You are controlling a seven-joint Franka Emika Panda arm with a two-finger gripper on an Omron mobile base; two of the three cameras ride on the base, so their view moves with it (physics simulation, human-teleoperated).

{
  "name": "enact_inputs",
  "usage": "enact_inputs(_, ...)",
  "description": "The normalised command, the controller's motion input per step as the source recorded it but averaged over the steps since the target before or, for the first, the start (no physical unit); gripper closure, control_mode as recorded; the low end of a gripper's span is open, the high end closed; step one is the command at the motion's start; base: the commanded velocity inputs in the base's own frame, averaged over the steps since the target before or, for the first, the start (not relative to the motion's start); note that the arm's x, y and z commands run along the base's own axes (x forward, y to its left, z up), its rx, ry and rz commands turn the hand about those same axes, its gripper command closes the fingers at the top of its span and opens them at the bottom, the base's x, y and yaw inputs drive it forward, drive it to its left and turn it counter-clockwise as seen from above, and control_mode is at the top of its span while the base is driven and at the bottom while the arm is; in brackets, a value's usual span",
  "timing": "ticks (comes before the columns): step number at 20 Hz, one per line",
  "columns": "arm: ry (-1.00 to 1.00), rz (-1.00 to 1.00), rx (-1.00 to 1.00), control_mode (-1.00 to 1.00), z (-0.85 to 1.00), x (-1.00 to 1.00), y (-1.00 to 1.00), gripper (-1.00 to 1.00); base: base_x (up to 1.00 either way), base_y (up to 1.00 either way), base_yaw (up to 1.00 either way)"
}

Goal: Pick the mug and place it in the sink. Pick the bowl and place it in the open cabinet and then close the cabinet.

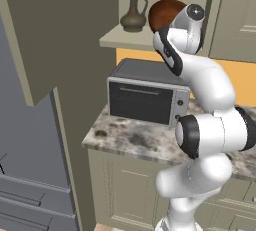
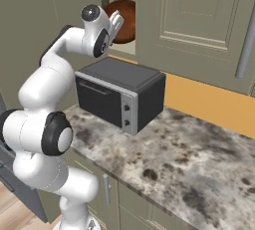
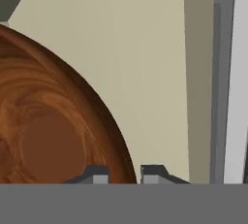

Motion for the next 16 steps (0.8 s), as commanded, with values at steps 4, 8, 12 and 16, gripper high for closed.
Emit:
enact_inputs(4,0.03,-0.02,0.0,-1.0,-0.16,0.0,0.0,-1.0,0.0,0.0,0.0)
enact_inputs(8,0.0,-0.03,0.0,-1.0,-0.01,0.0,0.0,-1.0,0.0,0.0,0.0)
enact_inputs(12,0.0,-0.02,0.0,-1.0,0.0,0.0,0.0,-1.0,0.0,0.0,0.0)
enact_inputs(16,-0.04,-0.02,0.0,-1.0,0.07,0.0,0.0,-1.0,0.0,0.0,0.0)
